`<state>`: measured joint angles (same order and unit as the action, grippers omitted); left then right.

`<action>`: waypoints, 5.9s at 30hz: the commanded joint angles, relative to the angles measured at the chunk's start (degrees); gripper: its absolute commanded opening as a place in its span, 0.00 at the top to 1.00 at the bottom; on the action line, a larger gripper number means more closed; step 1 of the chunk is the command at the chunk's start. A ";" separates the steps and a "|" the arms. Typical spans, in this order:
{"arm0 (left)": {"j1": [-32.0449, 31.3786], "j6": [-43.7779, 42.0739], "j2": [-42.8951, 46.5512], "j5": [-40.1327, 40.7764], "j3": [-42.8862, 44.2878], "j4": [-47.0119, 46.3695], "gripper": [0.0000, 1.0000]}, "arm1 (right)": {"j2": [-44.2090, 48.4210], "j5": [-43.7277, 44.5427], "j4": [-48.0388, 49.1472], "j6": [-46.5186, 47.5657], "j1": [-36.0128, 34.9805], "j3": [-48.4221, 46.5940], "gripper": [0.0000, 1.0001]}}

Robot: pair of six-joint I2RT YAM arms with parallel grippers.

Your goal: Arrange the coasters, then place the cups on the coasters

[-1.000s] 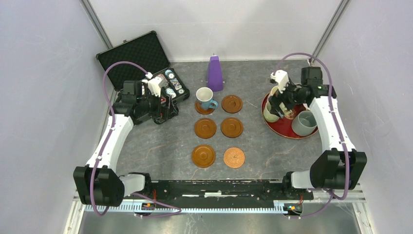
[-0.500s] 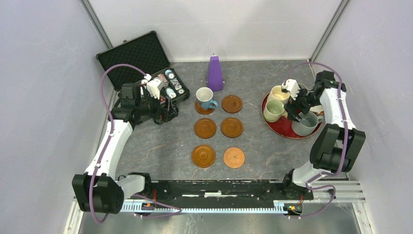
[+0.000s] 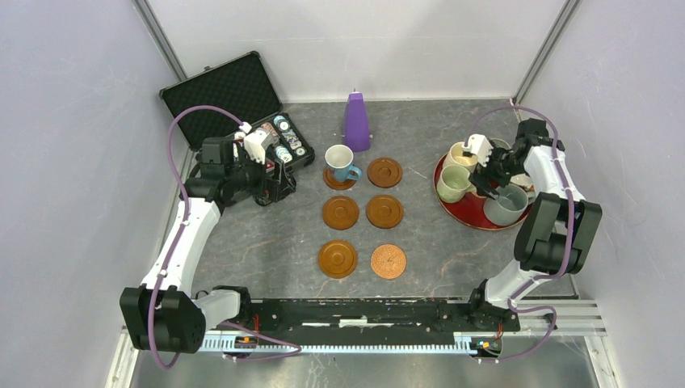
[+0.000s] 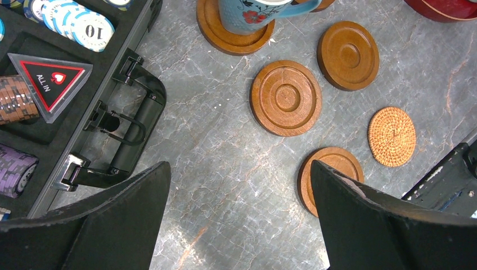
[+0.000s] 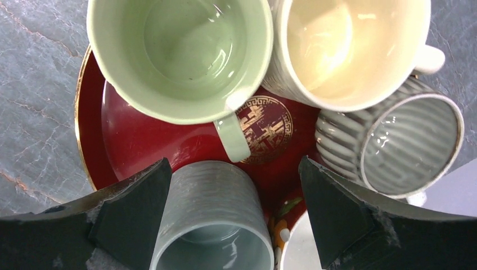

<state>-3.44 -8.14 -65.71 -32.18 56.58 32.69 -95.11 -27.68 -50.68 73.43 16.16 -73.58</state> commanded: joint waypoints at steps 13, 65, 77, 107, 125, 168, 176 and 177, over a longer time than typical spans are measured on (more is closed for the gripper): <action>0.35 0.84 -0.11 -2.09 0.38 -1.40 0.00 | 3.29 -2.52 0.88 -0.92 -2.80 7.81 0.25; 0.35 0.99 -0.82 -1.87 1.49 -0.75 0.00 | 20.12 1.27 22.83 -50.02 -18.62 9.87 1.00; 0.37 -0.04 -1.34 0.39 2.84 1.41 0.00 | 9.79 16.31 32.96 -61.81 -34.02 5.63 1.00; 0.39 -0.81 -3.29 -0.25 3.65 2.54 0.00 | -6.44 23.33 38.11 -66.22 -40.07 0.13 1.00; 0.36 -0.87 -3.83 -0.29 3.80 2.45 0.00 | -8.07 23.91 37.58 -65.61 -39.63 1.33 0.86; 0.31 -1.78 -3.59 -1.10 4.07 3.57 0.00 | 18.71 9.28 14.00 -39.97 -16.76 9.76 0.05; 0.43 -2.09 -4.11 -1.65 4.24 4.05 0.00 | 19.91 4.66 3.59 -26.41 -2.21 7.05 0.05; 0.29 -2.00 -4.16 -1.72 4.24 4.05 0.00 | 19.79 2.96 1.62 -24.52 0.11 6.04 0.06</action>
<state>-3.44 -8.21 -69.82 -32.10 58.48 36.69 -76.62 -19.51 -41.43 39.55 10.52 -64.64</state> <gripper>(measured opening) 0.997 0.952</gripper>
